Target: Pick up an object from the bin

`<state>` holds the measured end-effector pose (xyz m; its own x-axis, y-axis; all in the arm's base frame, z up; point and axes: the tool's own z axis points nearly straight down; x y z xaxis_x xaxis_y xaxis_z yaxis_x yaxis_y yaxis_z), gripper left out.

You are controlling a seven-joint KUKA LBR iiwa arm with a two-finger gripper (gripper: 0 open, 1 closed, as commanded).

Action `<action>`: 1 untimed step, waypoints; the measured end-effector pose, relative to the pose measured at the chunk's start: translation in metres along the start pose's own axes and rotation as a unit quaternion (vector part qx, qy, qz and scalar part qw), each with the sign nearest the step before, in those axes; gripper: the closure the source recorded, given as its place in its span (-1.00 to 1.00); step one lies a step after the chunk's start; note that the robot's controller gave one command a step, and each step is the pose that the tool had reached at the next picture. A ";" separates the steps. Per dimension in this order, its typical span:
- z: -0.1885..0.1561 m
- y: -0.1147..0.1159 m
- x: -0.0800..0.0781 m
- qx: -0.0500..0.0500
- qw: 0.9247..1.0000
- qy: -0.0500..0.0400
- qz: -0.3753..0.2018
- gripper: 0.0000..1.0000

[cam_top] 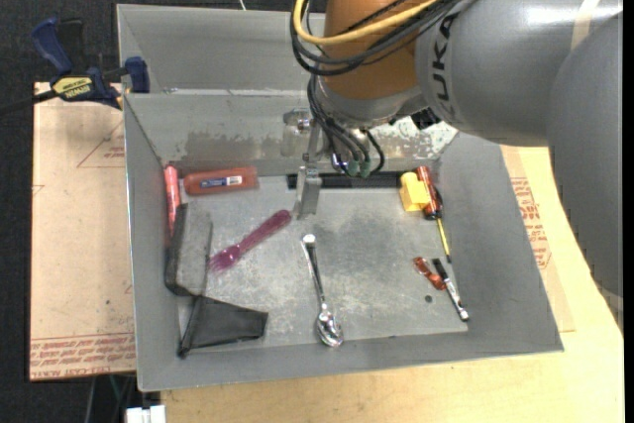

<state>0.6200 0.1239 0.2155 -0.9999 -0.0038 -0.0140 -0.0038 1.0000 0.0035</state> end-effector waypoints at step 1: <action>0.004 -0.001 0.003 0.001 1.000 0.005 0.000 -1.00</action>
Offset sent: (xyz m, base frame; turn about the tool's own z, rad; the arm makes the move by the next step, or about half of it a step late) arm -0.0347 0.0400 -0.0555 -0.1987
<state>0.6170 0.1229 0.2119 -1.0000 -0.0028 -0.0037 -0.0028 1.0000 0.0011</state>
